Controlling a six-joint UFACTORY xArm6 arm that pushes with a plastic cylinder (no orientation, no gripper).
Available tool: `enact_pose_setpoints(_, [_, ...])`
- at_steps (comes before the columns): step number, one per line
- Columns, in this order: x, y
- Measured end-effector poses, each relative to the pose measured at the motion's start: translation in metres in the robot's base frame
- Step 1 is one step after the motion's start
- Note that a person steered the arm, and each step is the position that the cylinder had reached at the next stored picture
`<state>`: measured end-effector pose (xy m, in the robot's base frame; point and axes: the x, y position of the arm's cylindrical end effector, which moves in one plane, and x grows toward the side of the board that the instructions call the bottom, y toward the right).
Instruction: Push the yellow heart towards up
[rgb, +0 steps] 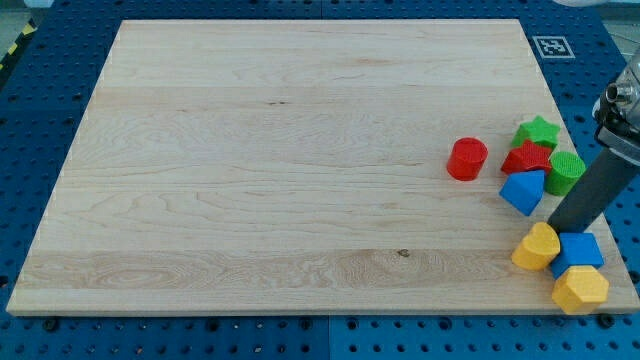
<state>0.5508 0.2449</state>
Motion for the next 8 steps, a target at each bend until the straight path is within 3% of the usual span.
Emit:
enact_pose_setpoints(3, [-0.025,-0.005])
enact_pose_setpoints(5, [-0.025,-0.054])
enact_pose_setpoints(8, [0.06,-0.062])
